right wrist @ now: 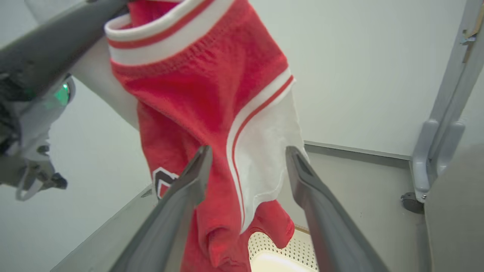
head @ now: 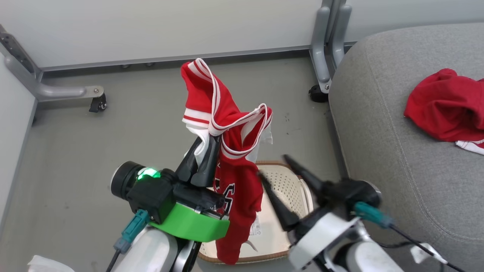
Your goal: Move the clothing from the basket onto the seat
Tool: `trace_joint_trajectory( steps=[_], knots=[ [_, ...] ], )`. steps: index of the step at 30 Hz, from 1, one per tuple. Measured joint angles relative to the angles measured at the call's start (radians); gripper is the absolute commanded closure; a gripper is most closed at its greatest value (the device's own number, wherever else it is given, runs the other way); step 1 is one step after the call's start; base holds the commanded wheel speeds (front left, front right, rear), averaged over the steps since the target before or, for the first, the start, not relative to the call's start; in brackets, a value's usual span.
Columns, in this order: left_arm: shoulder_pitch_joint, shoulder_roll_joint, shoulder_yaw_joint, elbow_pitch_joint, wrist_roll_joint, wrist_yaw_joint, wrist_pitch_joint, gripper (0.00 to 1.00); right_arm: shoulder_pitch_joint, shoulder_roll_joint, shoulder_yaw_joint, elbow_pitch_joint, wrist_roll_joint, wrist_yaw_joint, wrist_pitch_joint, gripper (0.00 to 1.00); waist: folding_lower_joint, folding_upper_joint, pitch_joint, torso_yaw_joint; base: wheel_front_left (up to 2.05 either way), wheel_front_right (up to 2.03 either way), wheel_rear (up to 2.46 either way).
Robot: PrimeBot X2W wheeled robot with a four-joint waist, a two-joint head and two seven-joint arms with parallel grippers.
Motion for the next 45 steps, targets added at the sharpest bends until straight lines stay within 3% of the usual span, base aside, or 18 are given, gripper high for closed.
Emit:
trace_joint_trajectory(
  steps=[6, 17, 18, 19, 20, 34, 35, 36, 37, 45],
  knots=[
    [-0.013, -0.011, -0.025, 0.011, 0.0, -0.014, -0.001, 1.0, -0.138, -0.019, 0.167, 0.083, 0.062, 0.0, -0.004, 0.0, 0.0, 0.0, 0.017, 0.016, 0.0, 0.0, 0.0],
    [-0.013, -0.029, -0.061, 0.02, 0.0, -0.032, -0.009, 1.0, -0.283, -0.001, 0.23, 0.257, 0.067, 0.0, -0.069, 0.0, 0.0, 0.0, 0.036, 0.045, 0.0, 0.0, 0.0],
    [-0.013, -0.029, -0.061, 0.02, 0.0, -0.032, -0.009, 1.0, -0.29, 0.004, 0.231, 0.266, 0.067, 0.0, -0.074, 0.04, 0.0, 0.0, 0.036, 0.046, 0.0, 0.0, 0.0],
    [-0.013, -0.029, -0.061, 0.02, 0.0, -0.033, -0.009, 1.0, -0.298, 0.008, 0.235, 0.28, 0.067, 0.0, -0.083, 0.58, 0.0, 0.0, 0.036, 0.046, 0.0, 0.0, 0.0],
    [-0.013, -0.029, -0.061, 0.02, 0.0, -0.033, -0.009, 1.0, -0.304, 0.01, 0.236, 0.289, 0.067, 0.0, -0.087, 0.98, 0.0, 0.0, 0.036, 0.047, 0.0, 0.0, 0.0],
    [-0.016, -0.008, -0.04, 0.019, 0.0, -0.024, -0.013, 1.0, -0.343, 0.027, 0.253, 0.355, 0.113, 0.0, -0.137, 1.0, 0.0, 0.0, 0.03, 0.051, 0.0, 0.0, 0.0],
    [-0.017, -0.007, -0.037, 0.019, 0.0, -0.021, -0.013, 0.63, -0.344, 0.027, 0.252, 0.356, 0.113, 0.0, -0.143, 1.0, 0.0001, 0.0, 0.029, 0.051, 0.0, 0.0, 0.0],
    [-0.017, -0.005, -0.035, 0.019, 0.0, -0.021, -0.013, 0.11, -0.347, 0.027, 0.25, 0.358, 0.117, 0.0, -0.144, 1.0, 0.0001, 0.0, 0.027, 0.051, 0.0, 0.0, 0.0],
    [-0.017, -0.002, -0.032, 0.019, 0.001, -0.016, -0.013, 0.0, -0.351, 0.027, 0.245, 0.36, 0.119, 0.0, -0.147, 1.0, 0.0001, 0.0, 0.026, 0.051, 0.0, 0.0, 0.0],
    [-0.018, 0.056, -0.03, 0.03, 0.017, -0.011, 0.016, 0.0, -0.402, 0.012, 0.186, 0.38, 0.128, 0.0, -0.173, 1.0, 0.0, 0.0, 0.012, 0.051, 0.0, 0.0, 0.0]
  ],
)
